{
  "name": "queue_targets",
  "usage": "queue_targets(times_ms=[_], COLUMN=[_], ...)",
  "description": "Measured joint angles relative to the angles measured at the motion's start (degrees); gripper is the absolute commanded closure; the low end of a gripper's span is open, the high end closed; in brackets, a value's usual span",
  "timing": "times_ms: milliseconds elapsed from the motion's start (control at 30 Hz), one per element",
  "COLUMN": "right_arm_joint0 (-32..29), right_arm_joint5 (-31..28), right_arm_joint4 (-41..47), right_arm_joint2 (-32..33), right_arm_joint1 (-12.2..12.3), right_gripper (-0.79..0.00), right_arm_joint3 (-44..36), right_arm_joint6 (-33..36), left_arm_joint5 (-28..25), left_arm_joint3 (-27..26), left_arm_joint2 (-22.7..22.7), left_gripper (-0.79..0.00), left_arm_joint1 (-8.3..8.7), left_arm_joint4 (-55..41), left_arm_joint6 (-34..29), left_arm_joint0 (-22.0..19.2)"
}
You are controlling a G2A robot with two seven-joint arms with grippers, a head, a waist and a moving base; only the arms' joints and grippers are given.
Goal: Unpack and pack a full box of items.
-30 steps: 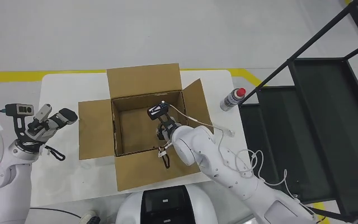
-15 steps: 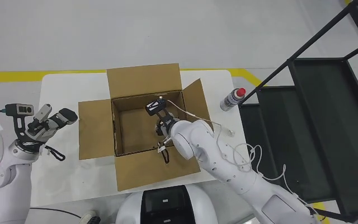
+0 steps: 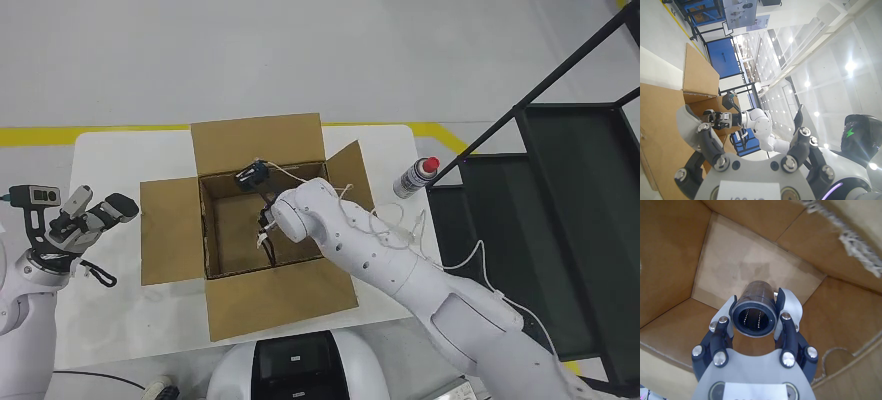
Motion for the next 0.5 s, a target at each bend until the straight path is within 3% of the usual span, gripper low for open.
queue_targets(times_ms=[500], right_arm_joint0=[4.8], right_arm_joint5=[-5.3], right_arm_joint4=[6.4], right_arm_joint2=[-4.6], right_arm_joint1=[-5.8], right_gripper=[0.0], right_arm_joint3=[15.2], right_arm_joint6=[-2.7], left_arm_joint5=[0.0], left_arm_joint3=[0.0], left_arm_joint2=[0.0], left_gripper=[-0.785], left_arm_joint1=[0.0], left_arm_joint4=[0.0], left_arm_joint6=[0.0], left_arm_joint0=[0.0])
